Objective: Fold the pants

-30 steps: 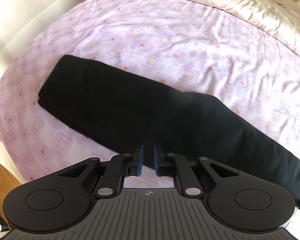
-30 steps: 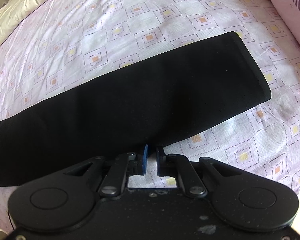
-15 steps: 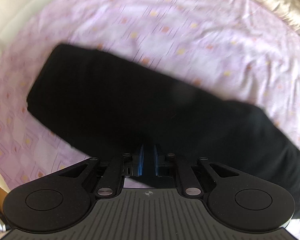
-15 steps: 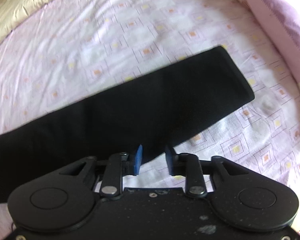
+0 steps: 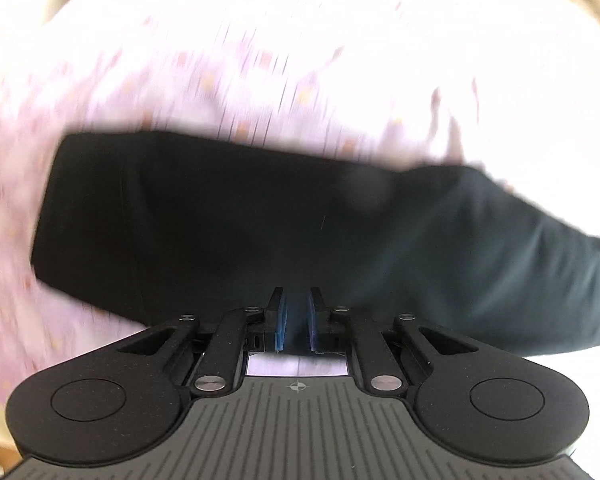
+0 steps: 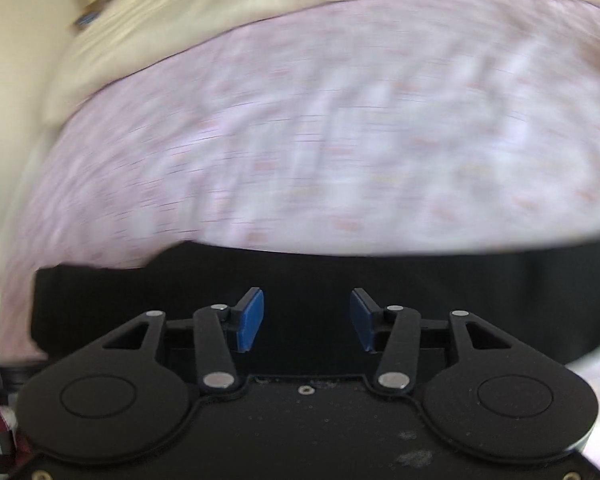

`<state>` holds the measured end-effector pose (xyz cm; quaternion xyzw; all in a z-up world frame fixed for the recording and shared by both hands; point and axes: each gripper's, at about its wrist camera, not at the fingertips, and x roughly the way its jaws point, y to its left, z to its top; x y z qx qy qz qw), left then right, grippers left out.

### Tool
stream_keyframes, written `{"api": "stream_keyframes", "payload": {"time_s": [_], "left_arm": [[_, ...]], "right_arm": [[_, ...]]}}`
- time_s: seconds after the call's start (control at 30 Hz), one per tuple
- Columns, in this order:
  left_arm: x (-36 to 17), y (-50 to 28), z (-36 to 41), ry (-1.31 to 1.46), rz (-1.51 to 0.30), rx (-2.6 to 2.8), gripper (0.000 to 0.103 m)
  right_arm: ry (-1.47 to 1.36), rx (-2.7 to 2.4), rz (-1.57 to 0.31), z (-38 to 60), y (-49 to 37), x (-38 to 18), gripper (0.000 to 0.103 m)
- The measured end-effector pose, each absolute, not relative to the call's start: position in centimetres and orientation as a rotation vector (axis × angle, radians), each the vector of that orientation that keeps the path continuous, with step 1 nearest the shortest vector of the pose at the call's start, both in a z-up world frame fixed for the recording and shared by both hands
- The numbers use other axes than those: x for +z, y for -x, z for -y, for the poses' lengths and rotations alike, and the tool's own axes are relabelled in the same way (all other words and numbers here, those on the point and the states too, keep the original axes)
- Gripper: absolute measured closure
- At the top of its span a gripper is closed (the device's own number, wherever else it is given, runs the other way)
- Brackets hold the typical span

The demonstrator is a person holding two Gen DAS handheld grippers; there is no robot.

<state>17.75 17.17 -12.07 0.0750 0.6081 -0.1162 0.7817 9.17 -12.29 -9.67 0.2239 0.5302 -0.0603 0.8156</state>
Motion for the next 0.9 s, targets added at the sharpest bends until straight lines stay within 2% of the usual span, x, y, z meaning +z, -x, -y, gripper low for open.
{"api": "stream_keyframes", "payload": {"time_s": [0.27,0.57,0.6,0.63,0.67,0.9], "left_arm": [[-8.4,-21.1,-16.0,-0.168,-1.215,-0.34,0.092],[-8.8,-23.3,-15.9,-0.189,-1.228,-0.353,0.092],[-9.0,-23.3,-16.1,-0.19,-1.232,-0.354,0.092],[-9.2,-23.8,-16.2,-0.19,-1.238,-0.356,0.092],[-9.4,-24.0,-16.2,-0.19,-1.243,-0.357,0.092],[-10.8,-27.1,-13.9,-0.184,-1.251,-0.359,0.091]], "right_arm": [[-0.422,-0.001,-1.198,6.4,-18.1,-13.2,0.045],[-0.327,0.137,-1.322,4.9,-23.2,-17.3,0.041],[-0.333,0.164,-1.333,4.9,-23.3,-17.7,0.049],[-0.342,0.199,-1.333,4.8,-23.2,-17.7,0.09],[-0.343,0.233,-1.338,4.7,-23.2,-17.6,0.1],[-0.245,0.27,-1.183,3.7,-19.5,-13.6,0.1]]}}
